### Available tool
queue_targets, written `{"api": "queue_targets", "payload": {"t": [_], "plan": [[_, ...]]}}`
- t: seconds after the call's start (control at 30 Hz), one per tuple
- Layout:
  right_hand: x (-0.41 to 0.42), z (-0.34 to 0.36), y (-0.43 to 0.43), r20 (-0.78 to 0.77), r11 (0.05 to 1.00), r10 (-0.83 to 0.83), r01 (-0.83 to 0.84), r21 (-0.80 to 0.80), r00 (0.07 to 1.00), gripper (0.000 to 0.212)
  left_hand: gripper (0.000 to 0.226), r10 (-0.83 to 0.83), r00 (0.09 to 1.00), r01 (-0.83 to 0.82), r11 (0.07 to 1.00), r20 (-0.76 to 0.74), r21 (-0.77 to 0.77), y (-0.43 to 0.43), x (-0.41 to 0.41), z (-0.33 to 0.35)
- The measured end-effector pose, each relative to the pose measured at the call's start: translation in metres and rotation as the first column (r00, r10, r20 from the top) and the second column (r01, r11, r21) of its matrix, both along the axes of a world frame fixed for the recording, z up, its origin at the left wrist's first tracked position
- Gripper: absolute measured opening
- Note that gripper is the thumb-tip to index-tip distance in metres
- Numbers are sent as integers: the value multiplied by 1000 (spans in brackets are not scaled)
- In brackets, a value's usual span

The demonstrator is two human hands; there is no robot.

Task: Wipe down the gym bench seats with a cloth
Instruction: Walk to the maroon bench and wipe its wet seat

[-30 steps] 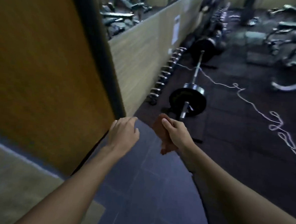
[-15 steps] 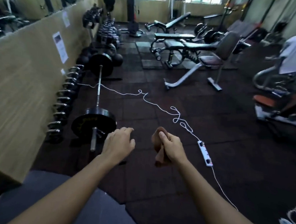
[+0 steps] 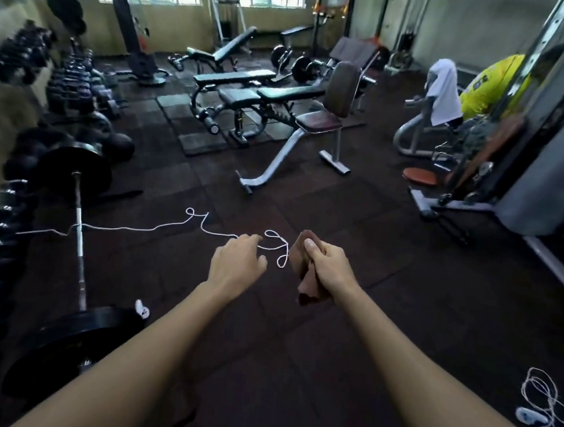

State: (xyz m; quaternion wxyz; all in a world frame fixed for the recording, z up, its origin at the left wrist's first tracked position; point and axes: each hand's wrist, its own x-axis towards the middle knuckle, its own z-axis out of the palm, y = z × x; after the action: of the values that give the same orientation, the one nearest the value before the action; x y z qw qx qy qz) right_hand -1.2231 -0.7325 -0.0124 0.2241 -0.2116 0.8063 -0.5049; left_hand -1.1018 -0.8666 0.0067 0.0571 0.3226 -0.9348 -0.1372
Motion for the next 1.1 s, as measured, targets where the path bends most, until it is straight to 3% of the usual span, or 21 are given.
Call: {"api": "queue_targets", "payload": {"t": [0.27, 0.7, 1.1], "plan": [[-176, -4, -108, 27, 996, -84, 84, -17, 996, 23, 43, -130, 991, 130, 991, -14, -18, -121, -185, 2], [-513, -15, -320, 69, 993, -119, 119, 3, 991, 29, 45, -156, 987, 157, 987, -25, 30, -324, -522, 1], [-767, -46, -557, 108, 981, -194, 194, 11, 975, 31, 46, -221, 975, 219, 971, 2, 99, -574, -790, -28]]}}
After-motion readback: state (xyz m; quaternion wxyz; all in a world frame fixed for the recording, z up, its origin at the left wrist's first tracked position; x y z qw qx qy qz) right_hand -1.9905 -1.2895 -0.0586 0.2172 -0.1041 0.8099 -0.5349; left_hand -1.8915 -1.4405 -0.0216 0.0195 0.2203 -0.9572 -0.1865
